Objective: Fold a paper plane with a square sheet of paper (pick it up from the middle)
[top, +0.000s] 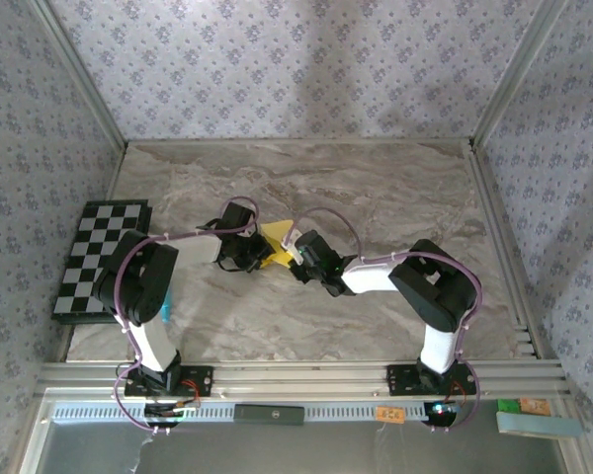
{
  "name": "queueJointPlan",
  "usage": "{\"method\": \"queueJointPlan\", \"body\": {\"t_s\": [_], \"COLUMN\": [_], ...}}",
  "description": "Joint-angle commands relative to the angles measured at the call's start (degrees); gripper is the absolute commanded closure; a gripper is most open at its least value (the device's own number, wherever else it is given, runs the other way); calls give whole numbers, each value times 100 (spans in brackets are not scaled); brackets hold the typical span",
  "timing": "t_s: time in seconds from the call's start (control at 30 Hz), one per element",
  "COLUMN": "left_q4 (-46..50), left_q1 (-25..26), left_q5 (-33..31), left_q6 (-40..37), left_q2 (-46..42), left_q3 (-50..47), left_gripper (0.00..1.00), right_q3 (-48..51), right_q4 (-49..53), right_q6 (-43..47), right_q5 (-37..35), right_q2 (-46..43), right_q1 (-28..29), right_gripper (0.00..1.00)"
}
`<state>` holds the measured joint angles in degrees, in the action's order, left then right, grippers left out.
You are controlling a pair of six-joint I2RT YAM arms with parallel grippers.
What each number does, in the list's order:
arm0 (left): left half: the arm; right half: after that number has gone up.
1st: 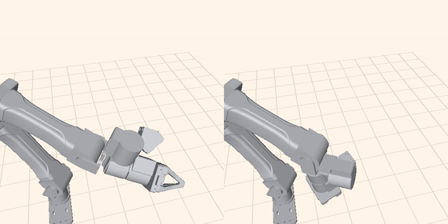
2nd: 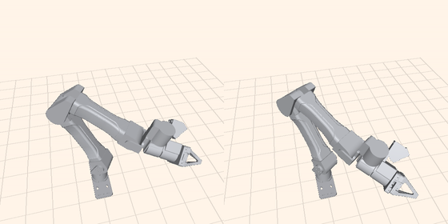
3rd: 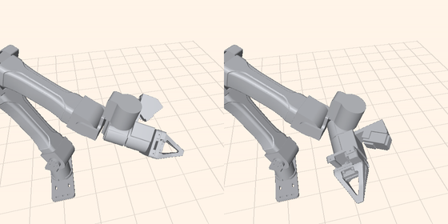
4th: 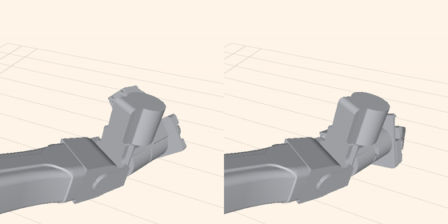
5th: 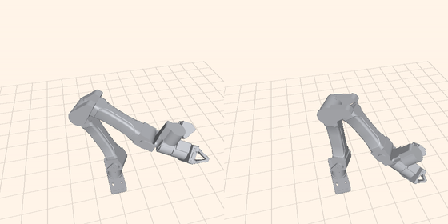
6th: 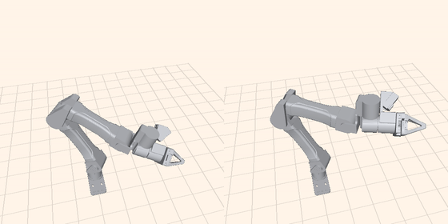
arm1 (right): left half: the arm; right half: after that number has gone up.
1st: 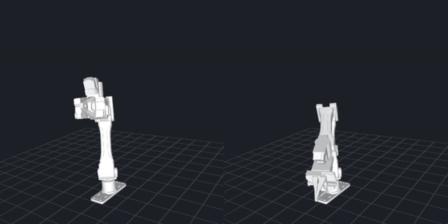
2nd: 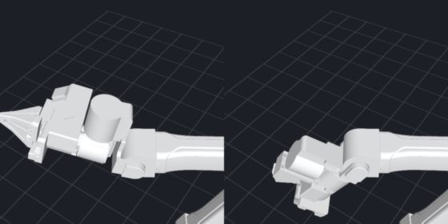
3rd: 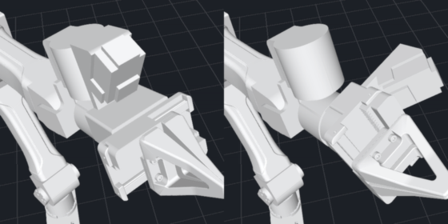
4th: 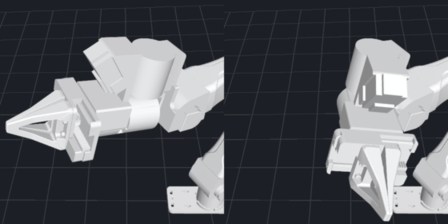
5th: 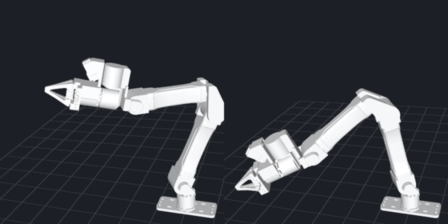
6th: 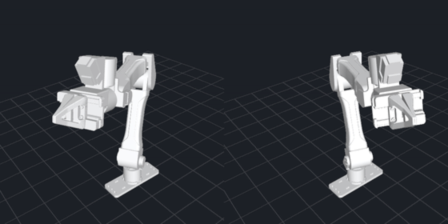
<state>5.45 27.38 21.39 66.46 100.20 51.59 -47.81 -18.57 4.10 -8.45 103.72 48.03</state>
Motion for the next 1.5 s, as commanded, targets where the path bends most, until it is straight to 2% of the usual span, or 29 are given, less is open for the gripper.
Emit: {"method": "queueJointPlan", "body": {"t_s": [0.0,0.2,0.5,0.73,0.97,1.13,1.47], "left_q4": [167,-241,-568,-478,-283,-214,-205], "left_q1": [-72,-123,-75,-39,-22,-26,-22], "left_q5": [-161,273,368,319,192,151,147], "left_q6": [-80,22,205,171,146,123,122], "left_q2": [-504,-458,-99,144,214,219,193], "left_q3": [-31,-106,-191,-140,-157,-141,-141], "left_gripper": [81,81,82,82,82,83,84], "right_q3": [140,424,552,521,534,534,484], "right_q4": [-226,-807,-1134,-1122,-999,-939,-870], "right_q6": [13,-10,-78,-100,-120,-109,-77], "right_q5": [158,903,1255,1385,1346,1294,1395], "right_q2": [-185,-318,-239,-125,-74,-45,87], "right_q1": [-34,-202,-346,-377,-378,-379,-361], "right_gripper": [87,89,90,90,78,73,75]}}
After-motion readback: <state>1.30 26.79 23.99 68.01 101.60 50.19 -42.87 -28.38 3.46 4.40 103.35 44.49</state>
